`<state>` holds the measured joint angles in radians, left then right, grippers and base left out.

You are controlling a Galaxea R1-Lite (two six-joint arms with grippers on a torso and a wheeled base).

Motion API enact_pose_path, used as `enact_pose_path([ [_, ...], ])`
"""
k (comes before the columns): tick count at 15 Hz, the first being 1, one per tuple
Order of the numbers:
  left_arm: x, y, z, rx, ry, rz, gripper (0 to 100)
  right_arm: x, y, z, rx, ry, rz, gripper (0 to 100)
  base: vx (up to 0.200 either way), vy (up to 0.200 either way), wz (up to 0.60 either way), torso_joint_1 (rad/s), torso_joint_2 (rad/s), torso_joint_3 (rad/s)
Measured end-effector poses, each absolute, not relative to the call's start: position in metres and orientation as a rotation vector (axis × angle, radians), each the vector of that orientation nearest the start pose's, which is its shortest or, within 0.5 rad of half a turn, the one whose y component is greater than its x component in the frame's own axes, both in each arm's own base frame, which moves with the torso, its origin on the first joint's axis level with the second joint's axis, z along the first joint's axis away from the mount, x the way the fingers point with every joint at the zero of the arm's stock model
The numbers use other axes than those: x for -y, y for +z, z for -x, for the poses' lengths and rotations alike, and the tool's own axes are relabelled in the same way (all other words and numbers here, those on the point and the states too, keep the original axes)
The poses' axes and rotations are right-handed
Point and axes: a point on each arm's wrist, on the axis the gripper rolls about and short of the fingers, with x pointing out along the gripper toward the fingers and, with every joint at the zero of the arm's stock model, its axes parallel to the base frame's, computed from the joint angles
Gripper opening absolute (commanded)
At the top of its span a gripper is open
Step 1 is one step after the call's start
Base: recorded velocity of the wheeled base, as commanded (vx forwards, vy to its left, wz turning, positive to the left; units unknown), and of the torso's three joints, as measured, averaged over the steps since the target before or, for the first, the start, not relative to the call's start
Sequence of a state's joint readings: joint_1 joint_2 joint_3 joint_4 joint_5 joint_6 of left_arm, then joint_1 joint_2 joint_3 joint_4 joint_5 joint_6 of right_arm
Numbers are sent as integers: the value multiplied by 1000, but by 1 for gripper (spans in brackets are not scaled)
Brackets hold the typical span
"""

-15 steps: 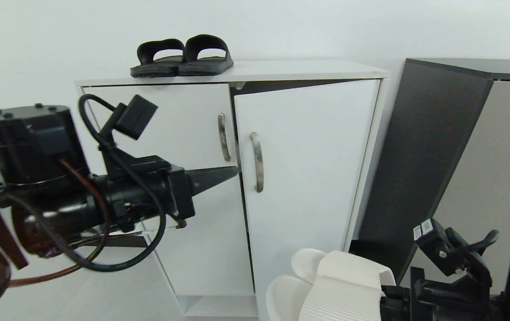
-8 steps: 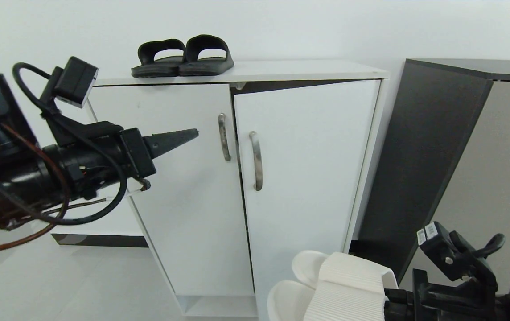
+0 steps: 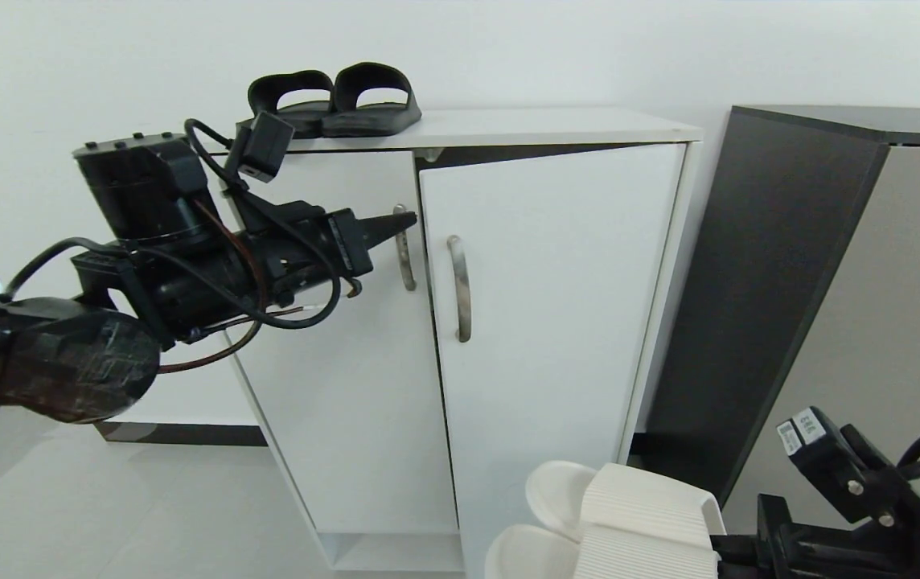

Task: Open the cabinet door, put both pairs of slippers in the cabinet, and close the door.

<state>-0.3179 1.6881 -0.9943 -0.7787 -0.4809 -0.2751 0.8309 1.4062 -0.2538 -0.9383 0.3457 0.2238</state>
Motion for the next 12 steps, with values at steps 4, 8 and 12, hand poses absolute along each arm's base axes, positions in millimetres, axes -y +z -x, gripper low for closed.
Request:
enact_pose_path([
  [4,130,246,-315,-39,-840,256,0,-145,145,-122,-355,1146,-140,0,-100,0,0,1,0,2],
  [8,160,233,-293,-42,-928,257,0,-143,141,-119,-351,1188,-102,0,-200,0,0,1,1,1],
  [12,171,232,-270,-30,-958,261,0,-141,138,-115,-354,1217,-84,0,-50,0,0,-1,1,1],
])
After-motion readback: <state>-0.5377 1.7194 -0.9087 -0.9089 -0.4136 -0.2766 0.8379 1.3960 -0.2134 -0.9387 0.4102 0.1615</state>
